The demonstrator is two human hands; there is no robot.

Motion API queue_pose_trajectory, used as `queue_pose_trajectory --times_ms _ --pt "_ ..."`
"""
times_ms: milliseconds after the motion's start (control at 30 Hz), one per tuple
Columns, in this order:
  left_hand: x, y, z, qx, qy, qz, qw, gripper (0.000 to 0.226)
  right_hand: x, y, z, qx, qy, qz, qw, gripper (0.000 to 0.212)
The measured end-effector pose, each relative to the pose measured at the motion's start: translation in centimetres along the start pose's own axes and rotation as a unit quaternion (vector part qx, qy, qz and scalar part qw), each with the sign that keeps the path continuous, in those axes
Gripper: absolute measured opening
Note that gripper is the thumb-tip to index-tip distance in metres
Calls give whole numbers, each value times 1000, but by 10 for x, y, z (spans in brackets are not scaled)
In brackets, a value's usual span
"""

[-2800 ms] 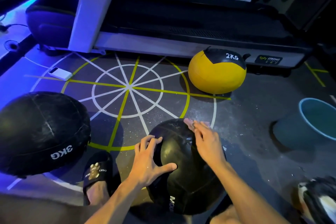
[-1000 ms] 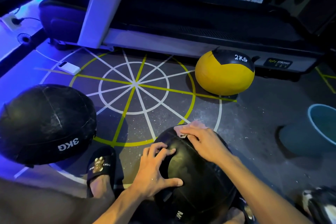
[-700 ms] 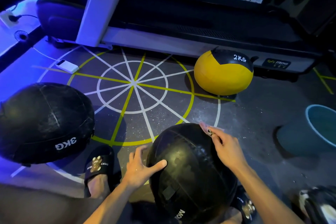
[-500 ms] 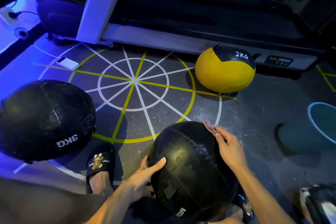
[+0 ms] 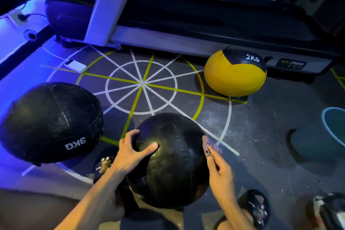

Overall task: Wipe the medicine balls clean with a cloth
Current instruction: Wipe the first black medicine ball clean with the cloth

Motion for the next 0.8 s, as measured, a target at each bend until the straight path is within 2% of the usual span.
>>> queue_pose_trajectory --times_ms 100,200,300,367,467,533,633,667,767,800 --pt "-1 4 0 1 24 53 998 128 4 1 -1 -13 -25 -40 999 35" --pt "-10 6 9 22 69 96 993 142 2 1 -6 -30 -111 -53 992 38" --pt "-18 6 6 -2 134 131 982 142 -6 -19 24 70 -97 -79 990 40" --pt "-24 6 6 -10 160 151 975 139 -18 -29 54 138 -66 -55 987 38" --pt "-27 4 9 -16 170 156 973 141 -42 -24 80 242 -142 3 960 39" --pt "-28 2 8 -18 171 152 973 143 -36 6 69 215 -149 16 965 40" --pt "-29 0 7 -16 165 155 974 144 -18 35 56 90 -109 0 990 33" --pt "-28 0 7 -18 167 156 973 144 -27 31 68 108 -120 20 987 33" --pt "-24 2 10 -19 177 157 971 144 -62 3 110 256 -187 106 942 34" --pt "-24 1 10 -18 181 157 971 143 -59 7 109 263 -180 121 940 36"
Point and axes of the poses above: each hand's wrist, its own y-axis towards the middle knuckle, its own x-axis out of the back of the hand, z = x × y, the point moved 10 cm from there along y, towards the middle knuckle, and after that the axes turned 9 degrees about z, right-handed, at the moved point
